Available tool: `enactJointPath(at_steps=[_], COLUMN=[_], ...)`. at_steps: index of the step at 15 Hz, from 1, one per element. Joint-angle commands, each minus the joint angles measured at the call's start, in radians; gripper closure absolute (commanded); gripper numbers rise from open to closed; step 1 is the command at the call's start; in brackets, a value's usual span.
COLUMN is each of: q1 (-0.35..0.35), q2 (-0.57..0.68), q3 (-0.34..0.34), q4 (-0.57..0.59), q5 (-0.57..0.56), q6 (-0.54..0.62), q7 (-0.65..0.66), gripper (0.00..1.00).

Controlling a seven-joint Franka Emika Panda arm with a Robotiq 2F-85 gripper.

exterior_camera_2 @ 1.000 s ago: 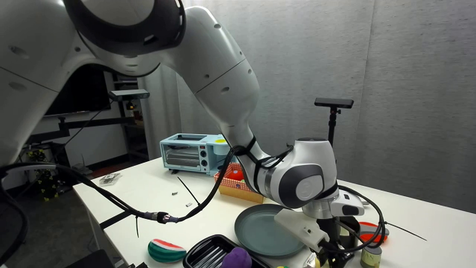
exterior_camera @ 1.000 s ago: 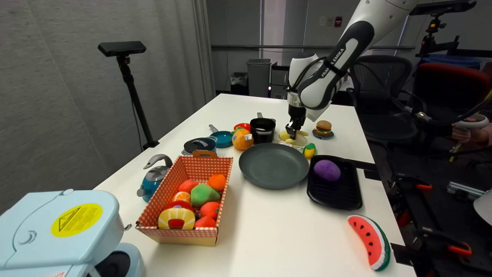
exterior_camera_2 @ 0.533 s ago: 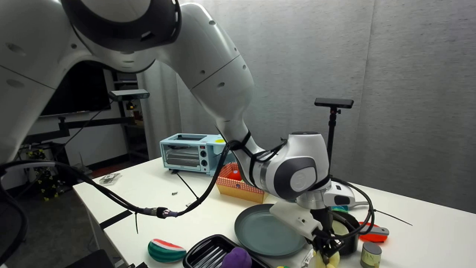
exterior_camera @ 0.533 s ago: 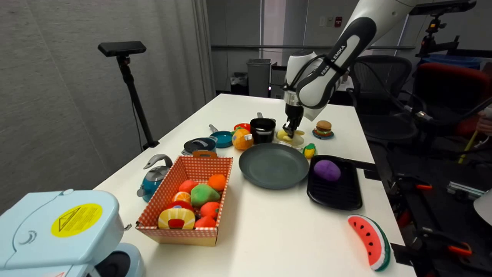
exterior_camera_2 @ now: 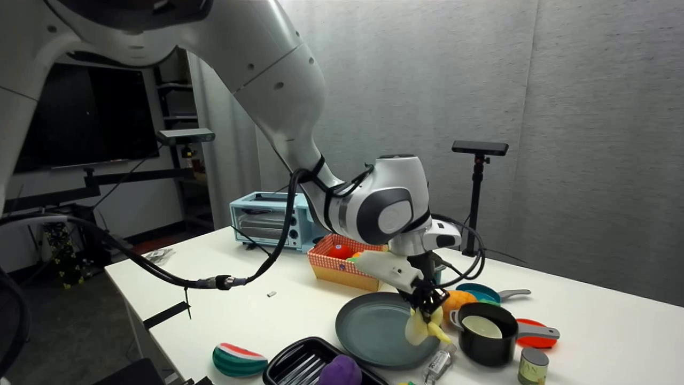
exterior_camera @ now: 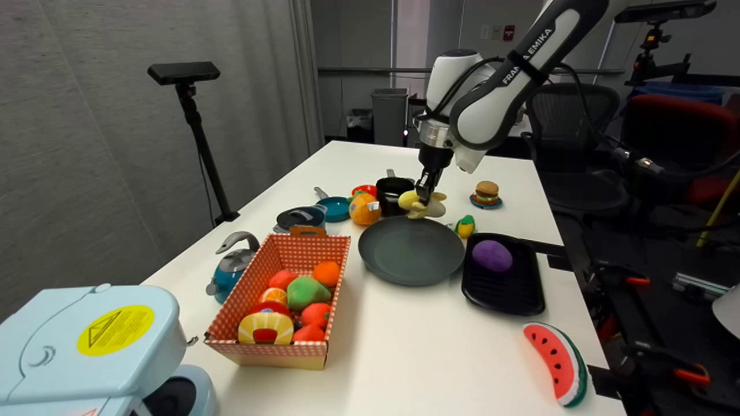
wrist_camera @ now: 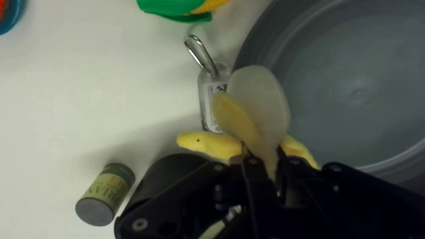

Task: Put the banana plush toy on the black tray

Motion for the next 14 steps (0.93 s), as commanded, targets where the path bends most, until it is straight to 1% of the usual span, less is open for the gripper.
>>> enactJointPath(at_steps=[1,5,9,11,14], q1=[0.018,0.037,0.047,0.061,0.061], q2=[-0.085,-0.124,-0.153,-0.157,-0.161], q3=[0.027,0.064,0.107,0.108,0.122], q4=[-0.059,-0.058,-0.06,-0.053,-0.041], q5=[0.01,0.008,0.01,-0.016,-0.01], q6=[0.031,0.038,0.032,0.032,0.018], q7=[-0.026,-0.044,-0.108,-0.13,-0.175], gripper=[0.97,0.97,0.97,0.97,0.97])
